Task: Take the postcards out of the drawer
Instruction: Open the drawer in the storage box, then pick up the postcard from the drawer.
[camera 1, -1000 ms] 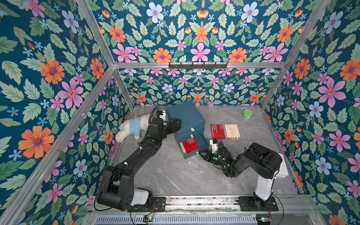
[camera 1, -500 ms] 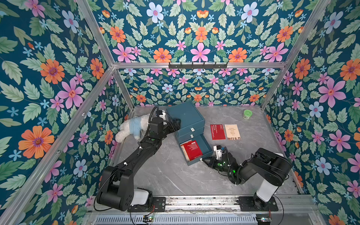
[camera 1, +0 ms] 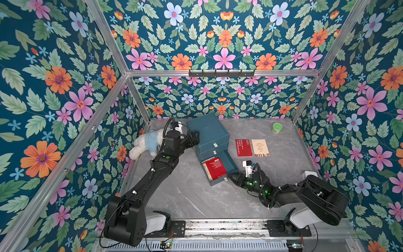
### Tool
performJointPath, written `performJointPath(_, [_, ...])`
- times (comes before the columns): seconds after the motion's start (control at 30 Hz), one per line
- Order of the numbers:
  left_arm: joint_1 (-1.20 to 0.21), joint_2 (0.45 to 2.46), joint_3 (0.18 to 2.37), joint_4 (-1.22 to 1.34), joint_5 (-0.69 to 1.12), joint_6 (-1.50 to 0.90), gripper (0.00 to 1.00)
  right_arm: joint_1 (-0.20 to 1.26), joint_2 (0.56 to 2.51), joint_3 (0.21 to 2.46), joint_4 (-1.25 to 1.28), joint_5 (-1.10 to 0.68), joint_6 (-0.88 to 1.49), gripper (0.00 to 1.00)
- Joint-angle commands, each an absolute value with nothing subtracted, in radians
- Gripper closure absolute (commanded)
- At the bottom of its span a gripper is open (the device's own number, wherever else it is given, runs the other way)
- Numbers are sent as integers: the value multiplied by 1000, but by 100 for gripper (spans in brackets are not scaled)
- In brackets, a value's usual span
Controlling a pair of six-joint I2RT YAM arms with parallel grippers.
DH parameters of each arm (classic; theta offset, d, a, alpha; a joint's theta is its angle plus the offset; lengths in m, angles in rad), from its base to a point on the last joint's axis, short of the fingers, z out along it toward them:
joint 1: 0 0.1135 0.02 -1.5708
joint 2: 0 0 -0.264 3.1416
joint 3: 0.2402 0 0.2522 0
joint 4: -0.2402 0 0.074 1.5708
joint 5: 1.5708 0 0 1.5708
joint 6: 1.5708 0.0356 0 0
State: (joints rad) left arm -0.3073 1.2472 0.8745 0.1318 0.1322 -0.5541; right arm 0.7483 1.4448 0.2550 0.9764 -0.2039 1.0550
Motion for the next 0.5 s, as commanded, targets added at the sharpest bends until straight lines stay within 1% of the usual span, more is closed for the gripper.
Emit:
performJointPath(0.0, [-304,1207,852,84,53,-519,0,750,1345,302,696,-161,980,58])
performJointPath(0.13, [-304,1160,807,56,40,-507,0,750,1221,373,454,-99,921,53])
performJointPath(0.23, [-302,1131,764,35,43,-500,0,749,1176,453,282,-61,849,49])
performJointPath(0.33, [-304,1102,709,26,52,-505,0,745,1182,541,170,-48,780,46])
performJointPath(0.47, [-304,1053,626,20,59,-527,0,727,1240,622,144,-92,732,45])
